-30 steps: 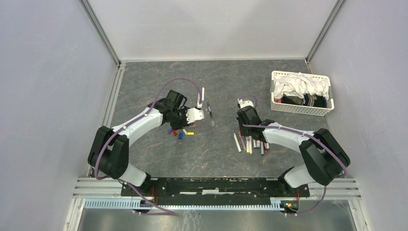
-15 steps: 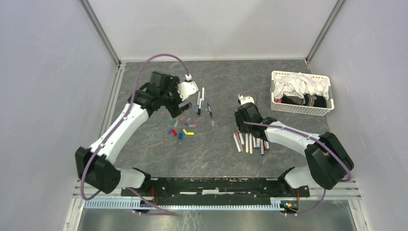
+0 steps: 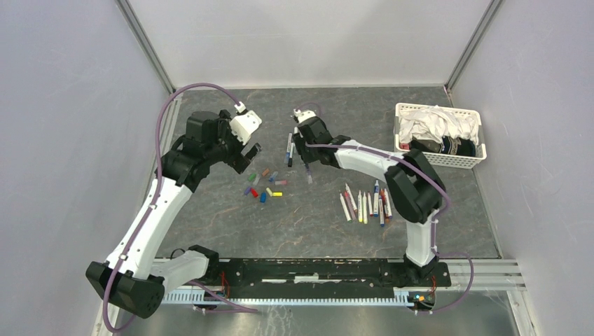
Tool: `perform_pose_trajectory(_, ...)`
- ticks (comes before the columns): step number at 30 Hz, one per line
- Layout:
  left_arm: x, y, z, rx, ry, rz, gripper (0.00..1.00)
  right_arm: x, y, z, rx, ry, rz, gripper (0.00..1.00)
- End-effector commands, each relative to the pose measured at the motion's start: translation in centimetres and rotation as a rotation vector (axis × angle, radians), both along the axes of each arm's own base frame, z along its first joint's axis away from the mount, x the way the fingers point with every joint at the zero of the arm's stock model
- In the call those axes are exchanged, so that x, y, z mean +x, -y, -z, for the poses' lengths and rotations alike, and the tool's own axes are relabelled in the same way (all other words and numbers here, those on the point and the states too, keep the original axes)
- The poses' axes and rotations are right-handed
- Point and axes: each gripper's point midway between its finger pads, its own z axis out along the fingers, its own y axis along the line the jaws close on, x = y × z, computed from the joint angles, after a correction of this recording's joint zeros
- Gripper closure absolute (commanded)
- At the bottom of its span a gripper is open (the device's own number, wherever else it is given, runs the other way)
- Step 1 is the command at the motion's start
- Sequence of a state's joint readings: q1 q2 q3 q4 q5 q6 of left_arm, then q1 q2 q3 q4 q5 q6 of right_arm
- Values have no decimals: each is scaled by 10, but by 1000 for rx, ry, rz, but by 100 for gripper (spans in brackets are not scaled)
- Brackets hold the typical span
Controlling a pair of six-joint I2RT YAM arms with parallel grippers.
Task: Open the pen caps
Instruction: Pick up the pen from the center of the board.
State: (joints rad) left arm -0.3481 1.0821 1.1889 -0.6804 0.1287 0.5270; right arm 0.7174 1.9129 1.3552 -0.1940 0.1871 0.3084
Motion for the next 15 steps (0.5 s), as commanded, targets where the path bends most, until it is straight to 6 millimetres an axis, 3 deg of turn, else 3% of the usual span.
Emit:
perform_pose_trajectory(1, -15, 5, 9, -59, -56, 7, 0, 12, -3, 17, -70, -32, -6, 53)
perform_pose_trajectory(12, -25, 18, 2, -142, -123, 21, 0, 6, 7, 70, -180, -109, -3, 68)
perform_pose_trajectory(15, -26, 20, 3, -156, -135, 24, 0, 6, 5, 68, -172, -112, -3, 85)
